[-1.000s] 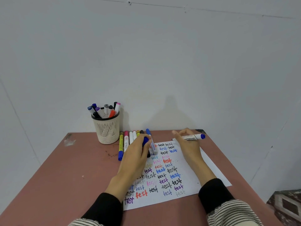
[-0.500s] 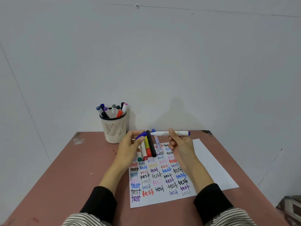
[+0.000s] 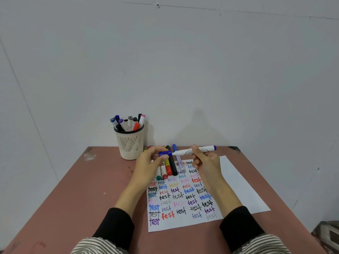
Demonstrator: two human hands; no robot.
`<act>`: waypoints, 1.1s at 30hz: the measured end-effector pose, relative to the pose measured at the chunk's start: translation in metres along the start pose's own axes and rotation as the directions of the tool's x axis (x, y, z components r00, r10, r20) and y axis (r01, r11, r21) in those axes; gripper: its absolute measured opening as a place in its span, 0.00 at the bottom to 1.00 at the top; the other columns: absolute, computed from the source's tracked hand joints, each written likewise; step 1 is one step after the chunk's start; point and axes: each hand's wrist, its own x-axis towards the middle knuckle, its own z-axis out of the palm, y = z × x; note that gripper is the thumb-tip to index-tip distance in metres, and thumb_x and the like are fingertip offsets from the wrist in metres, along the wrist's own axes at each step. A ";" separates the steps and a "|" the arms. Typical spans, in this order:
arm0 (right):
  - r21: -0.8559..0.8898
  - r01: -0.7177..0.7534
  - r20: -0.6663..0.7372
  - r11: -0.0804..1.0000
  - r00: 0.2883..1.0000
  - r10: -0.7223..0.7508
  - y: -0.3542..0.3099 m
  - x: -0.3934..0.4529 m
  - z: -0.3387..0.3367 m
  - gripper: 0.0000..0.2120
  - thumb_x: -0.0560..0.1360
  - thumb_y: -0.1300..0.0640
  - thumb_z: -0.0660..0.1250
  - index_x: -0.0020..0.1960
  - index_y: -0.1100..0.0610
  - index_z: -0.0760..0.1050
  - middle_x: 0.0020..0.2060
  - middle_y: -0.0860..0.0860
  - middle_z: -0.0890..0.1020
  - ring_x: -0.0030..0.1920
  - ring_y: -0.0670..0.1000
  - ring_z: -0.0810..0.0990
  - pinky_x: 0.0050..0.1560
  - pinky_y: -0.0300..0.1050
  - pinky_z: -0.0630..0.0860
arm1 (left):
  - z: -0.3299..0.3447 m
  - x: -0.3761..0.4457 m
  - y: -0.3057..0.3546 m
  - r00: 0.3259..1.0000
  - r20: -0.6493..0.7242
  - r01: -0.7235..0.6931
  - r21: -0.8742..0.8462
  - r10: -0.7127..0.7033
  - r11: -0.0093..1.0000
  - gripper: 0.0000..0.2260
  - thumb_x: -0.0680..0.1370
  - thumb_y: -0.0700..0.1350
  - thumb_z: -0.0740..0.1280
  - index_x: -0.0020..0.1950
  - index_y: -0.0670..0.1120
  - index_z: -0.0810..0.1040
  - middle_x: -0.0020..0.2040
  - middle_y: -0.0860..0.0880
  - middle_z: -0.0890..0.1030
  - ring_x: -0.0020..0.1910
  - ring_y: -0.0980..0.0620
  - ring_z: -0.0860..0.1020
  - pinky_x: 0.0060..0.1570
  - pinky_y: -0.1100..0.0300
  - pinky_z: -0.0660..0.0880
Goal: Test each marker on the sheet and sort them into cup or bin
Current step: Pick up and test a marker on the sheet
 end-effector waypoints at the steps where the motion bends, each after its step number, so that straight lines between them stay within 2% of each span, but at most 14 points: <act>1: 0.005 0.000 -0.004 1.000 1.000 0.000 0.000 0.000 0.000 0.09 0.75 0.57 0.70 0.40 0.62 0.77 0.29 0.51 0.70 0.28 0.45 0.66 0.28 0.37 0.64 | 0.000 0.000 0.000 1.000 -0.003 -0.007 0.008 0.007 1.000 0.09 0.77 0.42 0.70 0.50 0.56 0.81 0.45 0.51 0.83 0.46 0.44 0.79 0.51 0.43 0.78; 3: 0.008 -0.001 -0.003 1.000 1.000 0.001 0.000 0.000 0.000 0.09 0.75 0.57 0.70 0.39 0.61 0.77 0.29 0.51 0.71 0.28 0.45 0.66 0.29 0.37 0.64 | 0.000 -0.001 0.002 1.000 -0.005 -0.009 0.021 0.009 1.000 0.11 0.76 0.42 0.71 0.48 0.59 0.81 0.39 0.55 0.82 0.43 0.48 0.79 0.52 0.42 0.78; 5: -0.014 0.000 0.006 1.000 1.000 0.000 0.001 -0.001 0.001 0.09 0.75 0.57 0.70 0.38 0.60 0.78 0.28 0.51 0.71 0.28 0.46 0.66 0.29 0.38 0.64 | 0.003 -0.003 0.005 1.000 -0.004 -0.010 0.025 0.010 1.000 0.12 0.75 0.42 0.72 0.45 0.61 0.81 0.36 0.57 0.80 0.43 0.45 0.79 0.53 0.41 0.77; 8: -0.046 -0.001 0.005 0.999 1.000 0.001 0.002 -0.002 0.004 0.10 0.76 0.57 0.70 0.37 0.60 0.78 0.27 0.50 0.71 0.28 0.46 0.66 0.29 0.38 0.63 | 0.009 -0.006 0.009 1.000 0.001 -0.030 0.015 0.030 0.999 0.13 0.75 0.43 0.72 0.42 0.65 0.82 0.37 0.50 0.80 0.45 0.41 0.79 0.51 0.40 0.77; 10: -0.036 0.002 0.003 0.999 1.000 -0.002 0.001 -0.003 0.003 0.10 0.76 0.57 0.70 0.38 0.61 0.78 0.27 0.50 0.71 0.28 0.46 0.66 0.29 0.38 0.64 | 0.012 -0.008 0.011 0.999 0.007 -0.033 0.006 0.033 0.999 0.11 0.76 0.44 0.71 0.43 0.62 0.82 0.39 0.44 0.80 0.44 0.40 0.78 0.49 0.43 0.79; 12: -0.005 0.008 0.010 1.000 1.000 -0.008 -0.001 -0.003 0.000 0.09 0.75 0.57 0.69 0.39 0.61 0.78 0.28 0.51 0.71 0.28 0.46 0.66 0.30 0.39 0.64 | 0.015 -0.011 0.014 0.999 0.013 -0.030 0.003 0.030 1.000 0.08 0.77 0.44 0.70 0.45 0.58 0.82 0.38 0.44 0.81 0.39 0.44 0.78 0.45 0.51 0.79; 14: 0.007 0.008 0.032 1.000 0.999 -0.008 -0.002 -0.003 -0.002 0.10 0.74 0.56 0.70 0.39 0.62 0.78 0.28 0.51 0.71 0.28 0.46 0.66 0.31 0.40 0.64 | 0.018 -0.014 0.016 1.000 0.031 -0.006 -0.007 0.006 1.000 0.05 0.78 0.44 0.69 0.46 0.54 0.82 0.36 0.50 0.80 0.34 0.51 0.77 0.40 0.58 0.75; 18: -0.037 0.015 0.063 0.999 0.998 -0.013 0.002 -0.001 -0.003 0.16 0.70 0.53 0.71 0.46 0.67 0.78 0.27 0.49 0.72 0.28 0.45 0.66 0.30 0.39 0.64 | 0.019 -0.014 0.012 0.995 0.073 0.066 -0.019 -0.064 0.998 0.07 0.81 0.44 0.64 0.48 0.46 0.81 0.27 0.59 0.75 0.28 0.62 0.72 0.34 0.67 0.73; 21: -0.041 0.000 0.057 0.999 0.998 0.002 0.003 0.001 -0.001 0.13 0.72 0.54 0.70 0.45 0.65 0.79 0.28 0.50 0.73 0.29 0.46 0.67 0.31 0.38 0.65 | 0.019 -0.012 0.013 0.989 0.088 0.130 -0.152 -0.118 0.980 0.05 0.80 0.43 0.65 0.50 0.46 0.81 0.33 0.56 0.75 0.32 0.62 0.74 0.39 0.66 0.77; 24: 0.031 -0.055 0.087 0.998 0.995 0.053 0.004 0.001 0.001 0.09 0.73 0.56 0.69 0.43 0.63 0.78 0.31 0.51 0.73 0.31 0.46 0.68 0.31 0.37 0.67 | 0.025 -0.010 0.018 0.975 0.034 0.216 -0.387 -0.220 0.897 0.04 0.78 0.41 0.68 0.50 0.45 0.82 0.41 0.48 0.77 0.40 0.58 0.78 0.43 0.64 0.79; 26: 0.117 -0.074 0.085 0.990 0.994 0.064 0.002 0.000 0.002 0.12 0.73 0.52 0.68 0.46 0.63 0.77 0.32 0.52 0.73 0.31 0.46 0.69 0.32 0.37 0.69 | 0.028 -0.013 0.024 0.975 -0.034 0.185 -0.431 -0.220 0.883 0.03 0.76 0.41 0.70 0.49 0.45 0.83 0.43 0.48 0.79 0.43 0.55 0.80 0.45 0.64 0.79; 28: 0.190 -0.075 0.018 0.979 0.997 0.073 0.001 0.000 0.000 0.17 0.77 0.46 0.65 0.51 0.61 0.75 0.33 0.52 0.77 0.32 0.47 0.72 0.36 0.40 0.71 | 0.027 -0.017 0.029 0.979 -0.119 0.109 -0.391 -0.168 0.914 0.03 0.75 0.42 0.72 0.48 0.45 0.84 0.45 0.48 0.82 0.46 0.53 0.81 0.48 0.62 0.79; 30: 0.123 -0.074 -0.070 0.990 0.994 0.083 0.000 0.002 -0.004 0.21 0.79 0.41 0.59 0.56 0.59 0.74 0.35 0.54 0.81 0.35 0.49 0.76 0.39 0.43 0.73 | 0.020 -0.020 0.035 0.972 -0.203 0.053 -0.305 -0.120 0.951 0.04 0.75 0.45 0.72 0.48 0.48 0.84 0.45 0.51 0.84 0.48 0.55 0.82 0.49 0.61 0.78; 33: -0.276 -0.037 -0.075 0.960 0.997 0.016 0.005 -0.003 -0.001 0.20 0.82 0.44 0.54 0.57 0.58 0.76 0.42 0.54 0.83 0.41 0.51 0.80 0.41 0.41 0.74 | -0.002 -0.023 0.046 0.938 -0.331 0.025 -0.224 -0.101 0.974 0.04 0.75 0.46 0.73 0.49 0.51 0.83 0.44 0.53 0.85 0.45 0.56 0.83 0.45 0.61 0.78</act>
